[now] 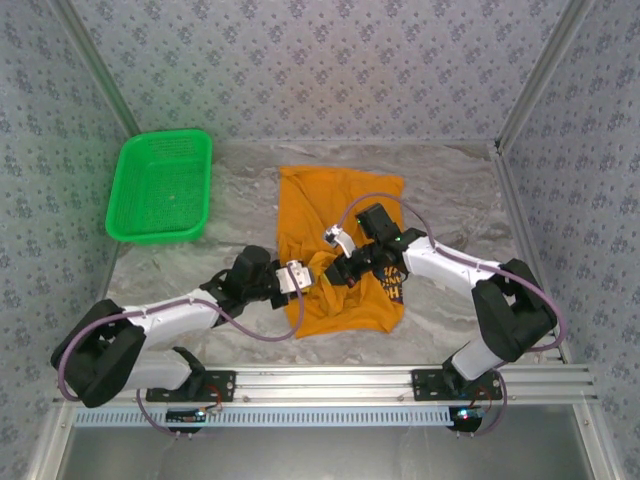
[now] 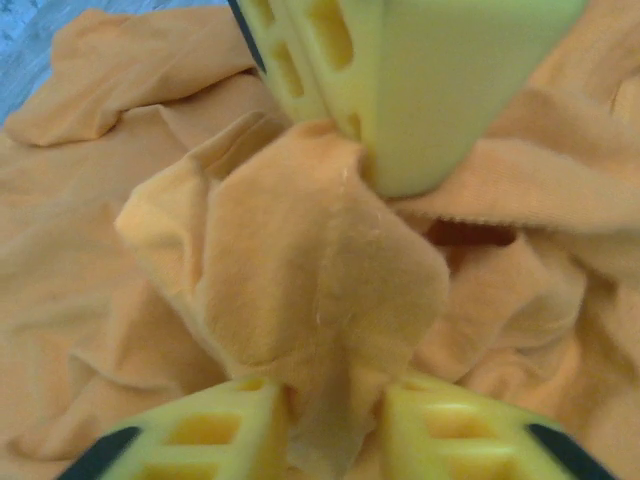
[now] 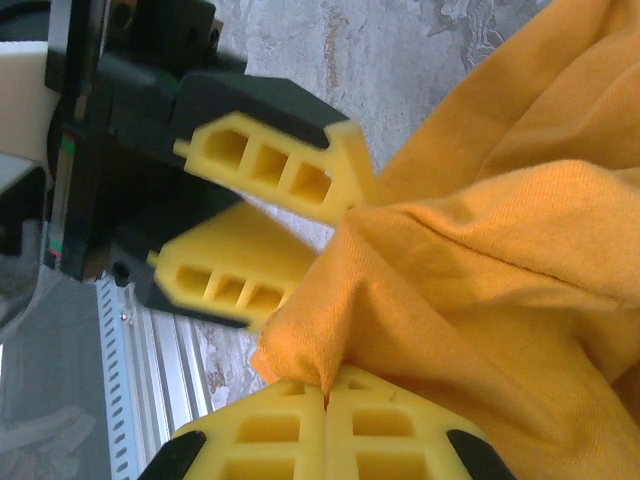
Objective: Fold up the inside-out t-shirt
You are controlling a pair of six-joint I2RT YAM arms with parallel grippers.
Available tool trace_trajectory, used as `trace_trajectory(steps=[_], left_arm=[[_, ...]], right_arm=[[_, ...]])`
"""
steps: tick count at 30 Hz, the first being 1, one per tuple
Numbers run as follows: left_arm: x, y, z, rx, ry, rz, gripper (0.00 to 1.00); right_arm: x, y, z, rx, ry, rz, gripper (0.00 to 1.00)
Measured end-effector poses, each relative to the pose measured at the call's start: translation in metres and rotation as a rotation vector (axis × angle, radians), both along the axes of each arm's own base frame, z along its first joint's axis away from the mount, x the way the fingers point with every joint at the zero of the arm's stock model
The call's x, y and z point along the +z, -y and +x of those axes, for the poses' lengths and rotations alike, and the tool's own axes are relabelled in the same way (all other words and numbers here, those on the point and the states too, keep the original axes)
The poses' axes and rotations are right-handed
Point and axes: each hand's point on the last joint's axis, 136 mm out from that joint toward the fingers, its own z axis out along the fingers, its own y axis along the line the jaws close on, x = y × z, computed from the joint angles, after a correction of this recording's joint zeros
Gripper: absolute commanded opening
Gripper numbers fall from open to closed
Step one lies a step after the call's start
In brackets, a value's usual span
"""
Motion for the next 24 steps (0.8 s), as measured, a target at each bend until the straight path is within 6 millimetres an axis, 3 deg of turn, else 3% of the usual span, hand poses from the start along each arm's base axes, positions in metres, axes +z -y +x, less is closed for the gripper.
trace_trajectory(steps=[1,4,6,10,15,16,18,24], left_arm=[[0.001,-0.001,0.002,0.009,0.007,-0.001,0.01],[0.012,-0.002,0.005,0.017,0.055,-0.011,0.00],[0.023,-0.004,0.004,0.013,0.091,-0.027,0.00],[0.038,-0.012,0.005,0.021,0.133,-0.047,0.00],[0.042,-0.038,0.022,0.114,0.077,-0.084,0.00],[0.043,-0.043,0.026,0.137,0.061,-0.100,0.00],[0.045,-0.051,0.033,0.179,0.024,-0.133,0.00],[0.051,-0.058,0.037,0.225,-0.110,-0.219,0.00]], right_arm=[[0.000,0.000,0.000,-0.001,0.000,-0.001,0.02],[-0.002,0.003,0.003,-0.021,0.006,-0.018,0.08],[-0.005,0.006,0.005,-0.046,0.006,-0.032,0.25],[-0.016,0.015,0.011,-0.100,0.025,-0.084,0.37],[-0.014,0.022,0.019,-0.159,0.085,-0.109,0.38],[-0.013,0.023,0.021,-0.167,0.096,-0.111,0.35],[-0.012,0.025,0.026,-0.185,0.125,-0.122,0.14],[-0.038,0.039,0.038,-0.271,0.157,-0.269,0.15]])
